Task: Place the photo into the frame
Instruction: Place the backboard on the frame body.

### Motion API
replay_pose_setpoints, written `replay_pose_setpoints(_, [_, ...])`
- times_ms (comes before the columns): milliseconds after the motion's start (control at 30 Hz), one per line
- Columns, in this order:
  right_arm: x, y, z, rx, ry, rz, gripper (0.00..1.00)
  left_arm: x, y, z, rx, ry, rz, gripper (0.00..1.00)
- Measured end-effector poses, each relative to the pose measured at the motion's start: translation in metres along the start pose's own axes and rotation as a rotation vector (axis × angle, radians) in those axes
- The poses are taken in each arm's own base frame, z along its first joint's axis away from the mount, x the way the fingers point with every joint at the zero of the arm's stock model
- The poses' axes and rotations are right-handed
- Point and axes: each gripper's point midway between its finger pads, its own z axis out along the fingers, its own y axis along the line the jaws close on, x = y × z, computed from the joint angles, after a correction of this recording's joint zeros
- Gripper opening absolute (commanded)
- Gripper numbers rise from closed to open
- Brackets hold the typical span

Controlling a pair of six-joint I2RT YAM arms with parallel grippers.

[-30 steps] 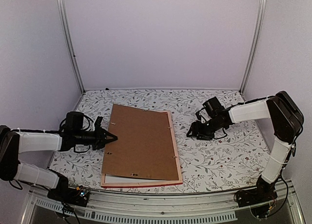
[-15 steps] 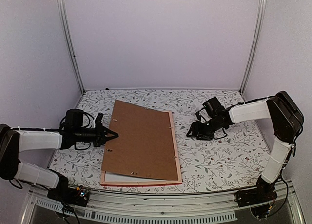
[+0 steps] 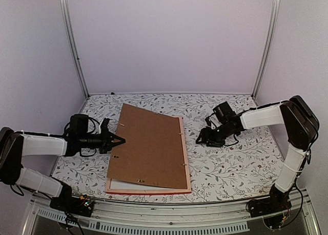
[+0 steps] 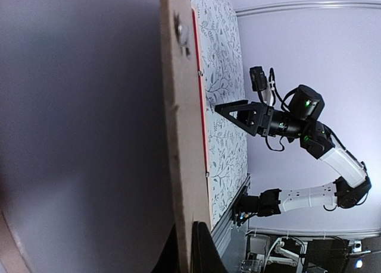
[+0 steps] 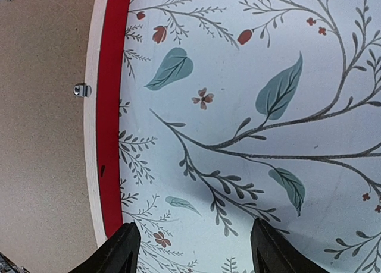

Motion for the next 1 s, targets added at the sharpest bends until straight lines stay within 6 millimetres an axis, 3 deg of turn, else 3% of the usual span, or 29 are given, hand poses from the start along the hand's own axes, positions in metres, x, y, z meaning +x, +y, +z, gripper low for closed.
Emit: replay_pose_setpoints(1000, [-0.0011,0.0071,0.0044,-0.029,-0.005,-0.011,0.68,-0.0042,0.0004,0.0022,0.007,-0.012,-0.003,0.0])
